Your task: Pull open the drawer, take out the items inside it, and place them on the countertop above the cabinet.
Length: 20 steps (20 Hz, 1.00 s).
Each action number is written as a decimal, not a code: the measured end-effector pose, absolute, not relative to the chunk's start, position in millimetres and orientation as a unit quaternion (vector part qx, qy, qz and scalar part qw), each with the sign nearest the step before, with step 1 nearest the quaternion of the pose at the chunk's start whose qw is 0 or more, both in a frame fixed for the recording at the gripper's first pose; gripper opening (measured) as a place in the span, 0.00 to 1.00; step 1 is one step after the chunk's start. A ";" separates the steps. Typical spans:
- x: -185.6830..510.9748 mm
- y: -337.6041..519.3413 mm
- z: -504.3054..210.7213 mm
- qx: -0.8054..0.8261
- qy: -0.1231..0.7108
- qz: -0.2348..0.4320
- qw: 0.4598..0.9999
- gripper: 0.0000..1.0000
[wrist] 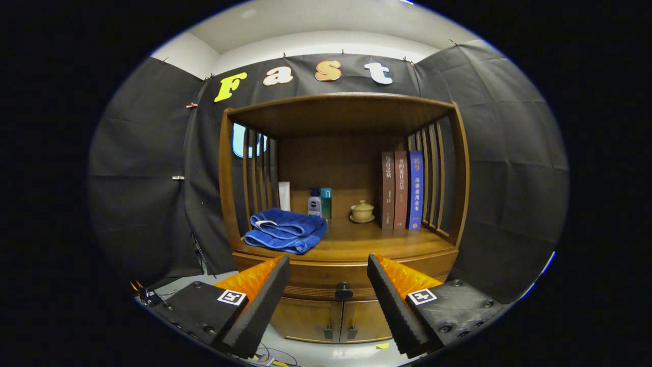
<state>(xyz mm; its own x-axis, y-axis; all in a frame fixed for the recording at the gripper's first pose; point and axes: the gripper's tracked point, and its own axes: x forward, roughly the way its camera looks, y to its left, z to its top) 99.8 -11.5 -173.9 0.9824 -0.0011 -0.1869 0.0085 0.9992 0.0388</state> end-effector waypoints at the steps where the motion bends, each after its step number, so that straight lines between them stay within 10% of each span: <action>1: 107.5 -13.2 -185.4 0.024 0.101 -0.005 0.995 0.99; 20: 189.9 -37.3 -338.0 0.020 0.212 -0.035 0.976 0.99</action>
